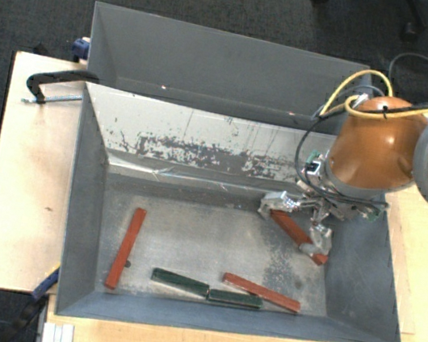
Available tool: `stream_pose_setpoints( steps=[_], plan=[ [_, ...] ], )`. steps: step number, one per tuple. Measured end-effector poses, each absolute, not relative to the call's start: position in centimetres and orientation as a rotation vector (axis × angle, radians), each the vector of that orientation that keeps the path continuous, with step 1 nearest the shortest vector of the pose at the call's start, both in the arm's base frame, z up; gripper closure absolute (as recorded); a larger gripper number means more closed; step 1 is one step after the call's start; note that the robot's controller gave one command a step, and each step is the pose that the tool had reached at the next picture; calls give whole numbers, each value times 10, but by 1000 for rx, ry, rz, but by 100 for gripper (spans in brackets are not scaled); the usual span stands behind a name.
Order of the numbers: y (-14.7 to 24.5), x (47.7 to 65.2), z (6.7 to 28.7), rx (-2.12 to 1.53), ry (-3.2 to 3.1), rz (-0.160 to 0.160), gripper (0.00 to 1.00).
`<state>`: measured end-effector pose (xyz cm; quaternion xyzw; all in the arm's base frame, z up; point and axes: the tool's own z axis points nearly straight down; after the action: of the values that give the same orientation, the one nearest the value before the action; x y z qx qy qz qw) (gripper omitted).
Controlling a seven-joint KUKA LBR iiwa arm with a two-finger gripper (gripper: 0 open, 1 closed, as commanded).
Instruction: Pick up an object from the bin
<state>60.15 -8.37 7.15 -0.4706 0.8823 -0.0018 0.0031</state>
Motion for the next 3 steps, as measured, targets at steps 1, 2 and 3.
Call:
stream_pose_setpoints(
  steps=[1,2,3],
  plan=[
    [-142,602,187,-896,2999,-6,0],
    [-112,575,68,-883,3012,5,0],
    [-112,577,73,-879,3008,1,100]
  ],
)
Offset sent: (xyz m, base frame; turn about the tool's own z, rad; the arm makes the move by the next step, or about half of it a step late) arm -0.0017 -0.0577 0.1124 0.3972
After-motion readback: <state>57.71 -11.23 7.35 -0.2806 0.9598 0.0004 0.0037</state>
